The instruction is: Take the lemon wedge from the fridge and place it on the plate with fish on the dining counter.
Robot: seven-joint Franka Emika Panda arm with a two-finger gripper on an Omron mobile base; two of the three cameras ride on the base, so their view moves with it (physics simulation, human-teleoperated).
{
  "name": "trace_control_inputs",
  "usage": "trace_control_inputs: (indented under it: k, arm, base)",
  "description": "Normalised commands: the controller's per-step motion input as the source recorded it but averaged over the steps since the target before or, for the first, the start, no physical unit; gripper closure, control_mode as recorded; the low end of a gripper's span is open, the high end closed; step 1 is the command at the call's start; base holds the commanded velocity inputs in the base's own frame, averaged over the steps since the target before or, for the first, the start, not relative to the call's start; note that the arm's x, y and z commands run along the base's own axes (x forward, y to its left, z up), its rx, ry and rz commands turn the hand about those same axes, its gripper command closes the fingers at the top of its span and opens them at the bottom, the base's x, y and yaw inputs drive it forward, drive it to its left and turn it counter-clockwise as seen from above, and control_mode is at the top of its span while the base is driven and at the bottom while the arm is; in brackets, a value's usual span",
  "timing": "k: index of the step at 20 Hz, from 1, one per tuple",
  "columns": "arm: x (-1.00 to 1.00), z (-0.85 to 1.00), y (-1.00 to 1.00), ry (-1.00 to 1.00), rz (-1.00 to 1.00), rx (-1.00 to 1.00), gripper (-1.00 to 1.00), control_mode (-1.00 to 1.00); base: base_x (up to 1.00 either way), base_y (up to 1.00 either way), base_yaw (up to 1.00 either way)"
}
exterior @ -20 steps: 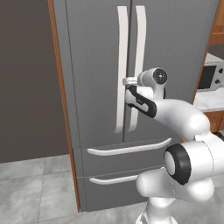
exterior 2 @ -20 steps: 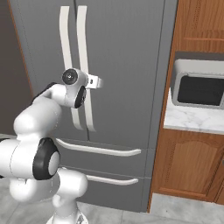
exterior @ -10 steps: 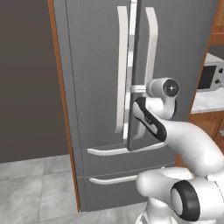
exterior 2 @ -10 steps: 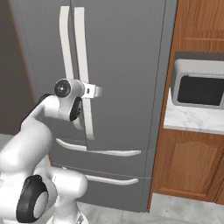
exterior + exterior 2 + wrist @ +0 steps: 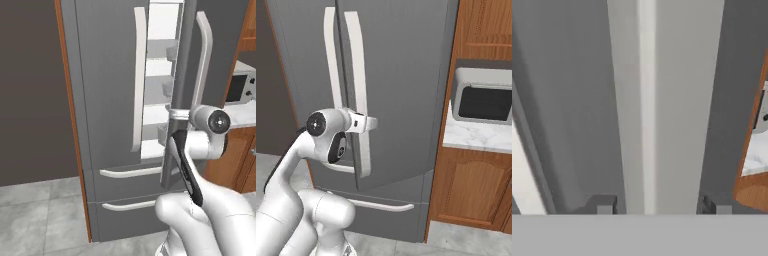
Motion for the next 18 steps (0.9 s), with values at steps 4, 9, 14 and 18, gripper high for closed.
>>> trace_control_inputs:
  k: [4, 9, 14, 18]
  arm:
    - [-1.0, 0.09, -0.35, -0.01, -0.23, 0.08, -1.0, -1.0]
    - [-1.0, 0.28, -0.3, -0.01, -0.27, 0.12, -1.0, -1.0]
    - [-1.0, 0.86, -0.04, 0.0, -0.41, 0.18, -1.0, -1.0]
    - [-0.93, 0.92, 0.32, 0.04, -0.4, 0.07, -1.0, -1.0]
  base:
    - [0.0, 0.0, 0.0]
    - [0.0, 0.0, 0.0]
    - [0.0, 0.0, 0.0]
    - [0.0, 0.0, 0.0]
